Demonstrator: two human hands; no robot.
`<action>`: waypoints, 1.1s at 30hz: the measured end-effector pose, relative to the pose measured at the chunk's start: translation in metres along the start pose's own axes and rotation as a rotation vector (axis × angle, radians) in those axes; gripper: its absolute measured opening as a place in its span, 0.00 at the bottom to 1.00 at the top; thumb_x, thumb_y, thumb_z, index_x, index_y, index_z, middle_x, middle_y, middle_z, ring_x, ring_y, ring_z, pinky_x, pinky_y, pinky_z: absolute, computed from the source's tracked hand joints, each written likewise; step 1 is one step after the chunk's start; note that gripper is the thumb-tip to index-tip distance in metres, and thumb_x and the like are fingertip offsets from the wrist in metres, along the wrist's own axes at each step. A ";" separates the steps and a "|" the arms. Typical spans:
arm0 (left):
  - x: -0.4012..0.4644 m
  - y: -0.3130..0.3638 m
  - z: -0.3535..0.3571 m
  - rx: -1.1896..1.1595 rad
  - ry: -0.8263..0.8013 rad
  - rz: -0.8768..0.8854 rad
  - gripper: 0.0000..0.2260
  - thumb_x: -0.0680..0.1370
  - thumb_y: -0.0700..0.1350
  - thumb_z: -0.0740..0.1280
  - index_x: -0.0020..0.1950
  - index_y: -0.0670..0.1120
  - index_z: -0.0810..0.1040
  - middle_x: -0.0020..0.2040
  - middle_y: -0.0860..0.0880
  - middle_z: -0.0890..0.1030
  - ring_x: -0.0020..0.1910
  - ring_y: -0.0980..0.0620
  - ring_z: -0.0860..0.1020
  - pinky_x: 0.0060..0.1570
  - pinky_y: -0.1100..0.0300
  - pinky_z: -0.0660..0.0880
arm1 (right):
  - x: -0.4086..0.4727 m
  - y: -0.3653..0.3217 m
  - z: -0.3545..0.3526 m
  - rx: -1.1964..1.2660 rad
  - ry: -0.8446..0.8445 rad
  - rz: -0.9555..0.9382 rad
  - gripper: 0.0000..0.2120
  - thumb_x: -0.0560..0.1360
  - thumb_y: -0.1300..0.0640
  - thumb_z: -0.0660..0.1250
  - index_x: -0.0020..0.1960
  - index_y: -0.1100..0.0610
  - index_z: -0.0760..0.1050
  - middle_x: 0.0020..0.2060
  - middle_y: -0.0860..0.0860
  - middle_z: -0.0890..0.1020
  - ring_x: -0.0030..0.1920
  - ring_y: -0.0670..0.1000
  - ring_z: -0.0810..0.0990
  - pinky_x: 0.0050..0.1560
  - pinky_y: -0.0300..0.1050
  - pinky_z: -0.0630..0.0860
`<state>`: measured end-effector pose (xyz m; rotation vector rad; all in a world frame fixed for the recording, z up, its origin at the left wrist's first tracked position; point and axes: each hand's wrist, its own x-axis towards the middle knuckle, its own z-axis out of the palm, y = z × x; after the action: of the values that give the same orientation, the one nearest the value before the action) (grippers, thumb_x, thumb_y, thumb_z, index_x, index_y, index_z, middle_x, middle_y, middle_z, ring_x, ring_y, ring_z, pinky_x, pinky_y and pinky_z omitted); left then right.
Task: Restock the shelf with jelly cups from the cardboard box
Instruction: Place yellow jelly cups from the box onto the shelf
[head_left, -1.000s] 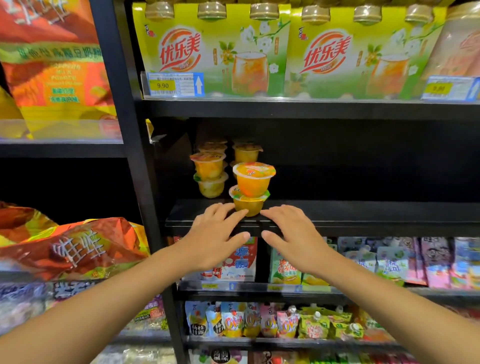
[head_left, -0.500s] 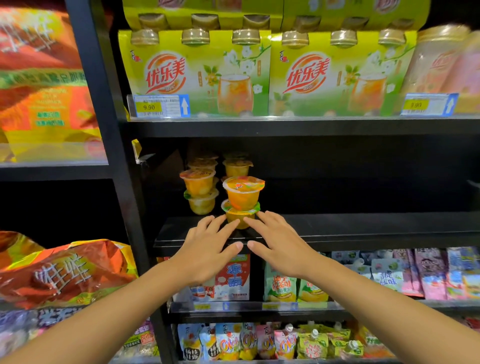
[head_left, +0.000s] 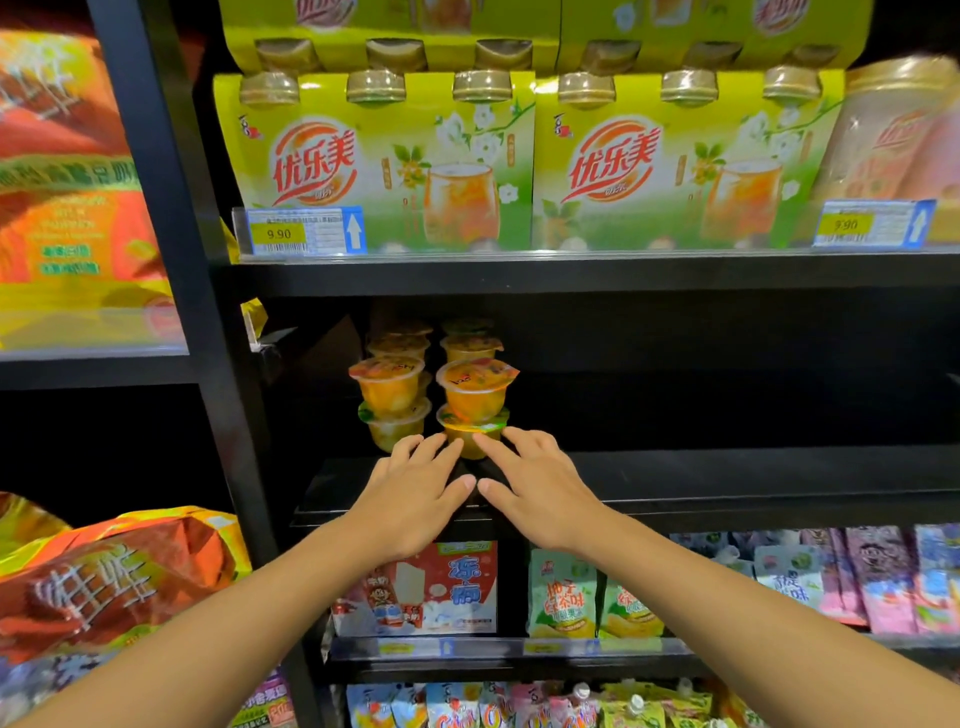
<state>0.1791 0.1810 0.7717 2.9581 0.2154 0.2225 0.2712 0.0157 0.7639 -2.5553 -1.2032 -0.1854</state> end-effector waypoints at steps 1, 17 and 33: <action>0.002 0.000 0.000 -0.007 -0.001 -0.005 0.28 0.84 0.60 0.48 0.82 0.52 0.49 0.82 0.51 0.51 0.80 0.49 0.45 0.76 0.47 0.51 | 0.003 0.001 0.001 -0.013 -0.002 0.005 0.28 0.83 0.41 0.53 0.81 0.42 0.49 0.80 0.52 0.56 0.79 0.56 0.50 0.77 0.57 0.54; 0.030 -0.008 0.007 0.053 -0.003 -0.020 0.26 0.85 0.54 0.52 0.82 0.48 0.52 0.78 0.49 0.61 0.77 0.45 0.56 0.72 0.47 0.62 | 0.028 0.008 0.000 -0.120 -0.066 0.006 0.29 0.84 0.45 0.54 0.81 0.43 0.47 0.79 0.54 0.57 0.76 0.60 0.56 0.73 0.58 0.59; -0.017 0.018 -0.009 0.122 0.015 0.003 0.28 0.84 0.59 0.52 0.82 0.54 0.48 0.82 0.50 0.51 0.80 0.45 0.48 0.74 0.45 0.54 | -0.022 0.014 -0.031 -0.068 -0.095 -0.005 0.31 0.82 0.42 0.56 0.81 0.44 0.48 0.81 0.50 0.52 0.79 0.57 0.51 0.78 0.58 0.50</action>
<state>0.1632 0.1624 0.7812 3.0784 0.2339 0.2398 0.2682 -0.0194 0.7848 -2.6475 -1.2581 -0.1086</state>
